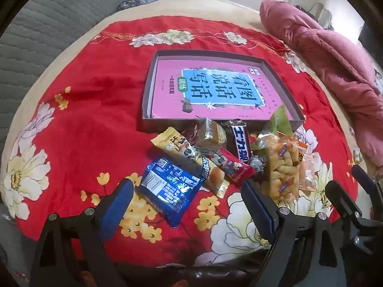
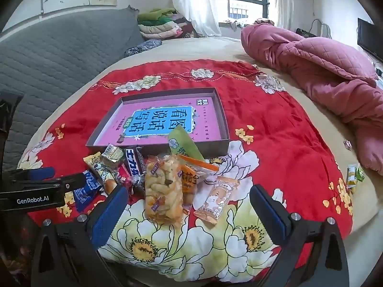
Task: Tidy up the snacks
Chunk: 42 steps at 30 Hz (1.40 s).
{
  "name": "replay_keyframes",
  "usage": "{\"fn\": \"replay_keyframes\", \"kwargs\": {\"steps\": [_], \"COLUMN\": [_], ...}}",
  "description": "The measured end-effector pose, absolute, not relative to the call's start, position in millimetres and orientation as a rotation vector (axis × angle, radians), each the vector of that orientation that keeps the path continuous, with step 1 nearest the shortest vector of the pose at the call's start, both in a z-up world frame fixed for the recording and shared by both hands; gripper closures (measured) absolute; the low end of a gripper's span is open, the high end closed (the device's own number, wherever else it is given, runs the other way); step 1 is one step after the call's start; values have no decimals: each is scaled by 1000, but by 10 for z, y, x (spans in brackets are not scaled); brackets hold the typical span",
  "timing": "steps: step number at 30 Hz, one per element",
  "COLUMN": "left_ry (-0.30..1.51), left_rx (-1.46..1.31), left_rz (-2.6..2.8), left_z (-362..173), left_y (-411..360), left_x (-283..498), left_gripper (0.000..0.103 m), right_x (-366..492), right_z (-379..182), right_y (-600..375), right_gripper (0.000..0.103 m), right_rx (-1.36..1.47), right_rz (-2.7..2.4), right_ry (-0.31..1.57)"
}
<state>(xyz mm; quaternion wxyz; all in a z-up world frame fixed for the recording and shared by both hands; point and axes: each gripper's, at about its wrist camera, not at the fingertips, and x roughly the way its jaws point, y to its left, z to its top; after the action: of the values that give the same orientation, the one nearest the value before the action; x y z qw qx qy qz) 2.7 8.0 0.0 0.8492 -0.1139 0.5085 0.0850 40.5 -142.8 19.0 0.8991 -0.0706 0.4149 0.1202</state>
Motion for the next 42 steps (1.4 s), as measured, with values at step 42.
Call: {"fn": "replay_keyframes", "kwargs": {"steps": [42], "left_ry": [1088], "left_rx": [-200], "left_rz": [204], "left_z": [-69], "left_y": [-1], "left_x": [36], "left_gripper": [12], "right_x": [353], "right_z": [237], "right_y": [-1847], "right_gripper": [1], "right_rx": [-151], "right_rz": [242], "right_ry": [853]}}
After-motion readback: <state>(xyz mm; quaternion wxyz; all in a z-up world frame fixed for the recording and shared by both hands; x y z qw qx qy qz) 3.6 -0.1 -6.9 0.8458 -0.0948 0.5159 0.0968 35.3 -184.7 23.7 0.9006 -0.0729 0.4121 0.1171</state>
